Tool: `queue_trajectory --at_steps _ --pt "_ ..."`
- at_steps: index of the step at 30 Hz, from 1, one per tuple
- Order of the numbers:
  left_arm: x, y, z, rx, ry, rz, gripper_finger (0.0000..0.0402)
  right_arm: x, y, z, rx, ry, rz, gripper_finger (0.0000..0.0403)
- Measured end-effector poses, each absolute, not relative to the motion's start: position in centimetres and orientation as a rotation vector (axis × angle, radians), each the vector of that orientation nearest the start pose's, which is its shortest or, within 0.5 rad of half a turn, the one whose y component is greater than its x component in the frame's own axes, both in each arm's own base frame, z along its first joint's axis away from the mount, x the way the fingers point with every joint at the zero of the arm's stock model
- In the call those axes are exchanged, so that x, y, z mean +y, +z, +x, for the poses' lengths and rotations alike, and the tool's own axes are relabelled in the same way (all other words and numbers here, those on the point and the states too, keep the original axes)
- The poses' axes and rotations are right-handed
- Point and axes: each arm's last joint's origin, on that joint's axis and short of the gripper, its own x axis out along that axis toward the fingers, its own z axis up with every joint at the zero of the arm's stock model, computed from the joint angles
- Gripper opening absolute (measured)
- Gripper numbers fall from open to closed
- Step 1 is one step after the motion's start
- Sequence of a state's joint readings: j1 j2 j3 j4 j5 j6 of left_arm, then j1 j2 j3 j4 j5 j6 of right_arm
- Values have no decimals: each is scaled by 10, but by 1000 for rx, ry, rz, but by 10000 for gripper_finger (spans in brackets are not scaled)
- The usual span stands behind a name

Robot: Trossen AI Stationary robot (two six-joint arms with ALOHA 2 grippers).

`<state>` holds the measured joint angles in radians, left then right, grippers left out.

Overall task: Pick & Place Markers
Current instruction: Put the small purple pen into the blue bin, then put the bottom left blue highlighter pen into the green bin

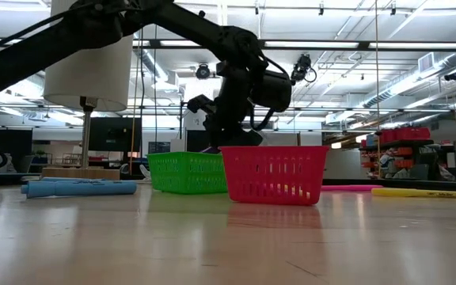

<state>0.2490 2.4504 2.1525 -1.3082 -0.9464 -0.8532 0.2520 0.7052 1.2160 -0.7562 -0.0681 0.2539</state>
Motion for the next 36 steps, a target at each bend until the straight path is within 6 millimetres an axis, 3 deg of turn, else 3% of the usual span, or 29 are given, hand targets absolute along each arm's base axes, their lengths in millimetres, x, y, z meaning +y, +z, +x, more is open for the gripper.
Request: queue_trajectory --at_steps 4,14,24,30,36 --pt "142 166 452 1056 1459 -48 30 26 423 94 287 285 227 121" --pt "144 166 451 1131 1403 -31 157 26 423 93 290 286 218 121" --pt "137 172 456 1117 1372 -53 204 26 422 94 288 288 200 121" --pt "103 209 474 969 1310 -53 201 26 423 94 288 288 200 121" --pt "44 241 487 880 1104 -58 200 26 423 94 287 289 200 121"
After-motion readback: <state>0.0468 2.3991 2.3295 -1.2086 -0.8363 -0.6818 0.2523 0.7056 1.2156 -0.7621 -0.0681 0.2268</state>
